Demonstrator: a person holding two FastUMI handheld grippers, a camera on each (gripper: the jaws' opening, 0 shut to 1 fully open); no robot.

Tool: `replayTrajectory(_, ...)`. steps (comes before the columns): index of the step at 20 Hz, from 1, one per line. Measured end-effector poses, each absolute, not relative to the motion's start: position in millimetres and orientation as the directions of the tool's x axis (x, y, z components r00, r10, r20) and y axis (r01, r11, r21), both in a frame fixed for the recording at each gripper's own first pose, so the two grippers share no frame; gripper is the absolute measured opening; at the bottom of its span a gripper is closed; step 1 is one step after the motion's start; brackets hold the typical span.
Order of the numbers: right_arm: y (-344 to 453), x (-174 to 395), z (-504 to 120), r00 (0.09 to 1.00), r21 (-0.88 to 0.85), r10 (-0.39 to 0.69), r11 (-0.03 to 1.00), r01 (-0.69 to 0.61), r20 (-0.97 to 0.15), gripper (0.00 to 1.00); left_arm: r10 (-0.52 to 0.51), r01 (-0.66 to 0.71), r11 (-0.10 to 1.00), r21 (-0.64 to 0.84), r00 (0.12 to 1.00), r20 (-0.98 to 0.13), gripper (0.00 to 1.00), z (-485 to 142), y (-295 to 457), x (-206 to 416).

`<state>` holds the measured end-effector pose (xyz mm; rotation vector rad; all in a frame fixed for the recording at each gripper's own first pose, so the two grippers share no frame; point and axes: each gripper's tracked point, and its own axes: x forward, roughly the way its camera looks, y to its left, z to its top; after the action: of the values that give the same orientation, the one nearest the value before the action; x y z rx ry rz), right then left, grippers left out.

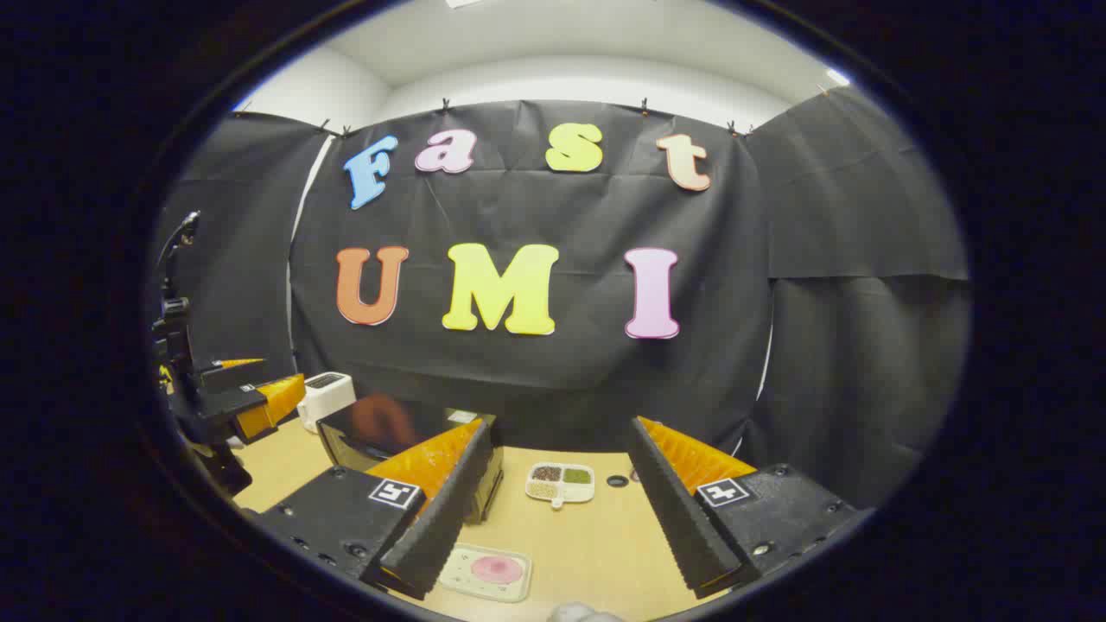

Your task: Open the electric oven with the left hand, put the food in, and close the electric oven.

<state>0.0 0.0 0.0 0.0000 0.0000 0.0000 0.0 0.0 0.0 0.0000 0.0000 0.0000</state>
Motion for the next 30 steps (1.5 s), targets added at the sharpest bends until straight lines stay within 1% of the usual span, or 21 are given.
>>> replayTrajectory(1, -0.3, 0.0, 0.6, 1.0, -0.004, 0.002, 1.0, -0.002, -0.003, 0.97, -0.002, 0.002, 1.0, -0.001, 1.0, -0.004, 0.96, -0.7, -1.3, 0.9)
replayTrajectory(2, -0.7, -0.1, 0.2, 1.0, -0.01, 0.002, 1.0, -0.002, -0.004, 0.97, -0.005, 0.005, 1.0, -0.001, 1.0, -0.006, 0.96, -2.8, -2.5, 2.2)
replayTrajectory(3, -0.5, 0.6, 0.0, 1.0, -0.011, 0.0, 1.0, 0.0, -0.005, 0.97, -0.007, 0.007, 1.0, 0.0, 1.0, -0.006, 1.0, -4.0, -4.0, 2.5)
replayTrajectory(4, 0.3, 0.6, 0.5, 1.0, -0.012, 0.0, 1.0, 0.0, -0.005, 0.97, -0.01, 0.01, 1.0, 0.002, 1.0, -0.006, 0.96, -4.0, -3.7, 3.7)
replayTrajectory(11, 2.0, -0.6, 0.0, 1.0, -0.021, 0.002, 1.0, -0.002, -0.011, 0.97, -0.007, 0.007, 1.0, 0.019, 1.0, -0.023, 0.96, -18.8, -2.5, 13.1)
replayTrajectory(15, -0.9, -3.5, -2.0, 1.0, -0.024, -0.013, 1.0, 0.013, -0.024, 0.97, -0.017, 0.017, 1.0, 0.015, 0.998, -0.055, 0.96, -43.0, -1.9, 30.4)
replayTrajectory(22, -11.5, -15.2, -4.2, 0.997, -0.051, -0.063, 0.997, 0.06, -0.054, 0.98, -0.028, 0.03, 0.999, 0.01, 0.986, -0.165, 0.97, -106.8, -6.5, 80.6)
replayTrajectory(26, -16.7, -21.1, -9.0, 0.993, -0.054, -0.086, 0.995, 0.082, -0.076, 0.97, -0.038, 0.044, 0.999, 0.026, 0.978, -0.207, 0.97, -133.2, -10.0, 106.5)
replayTrajectory(29, -21.8, -23.9, -8.9, 0.991, -0.05, -0.106, 0.993, 0.102, -0.084, 0.98, -0.047, 0.053, 0.999, 0.014, 0.963, -0.265, 0.97, -158.9, -10.2, 115.0)
replayTrajectory(30, -22.0, -24.3, -9.0, 0.99, -0.043, -0.108, 0.994, 0.105, -0.086, 0.97, -0.052, 0.053, 0.999, -0.003, 0.965, -0.259, 0.97, -157.1, -8.3, 113.7)
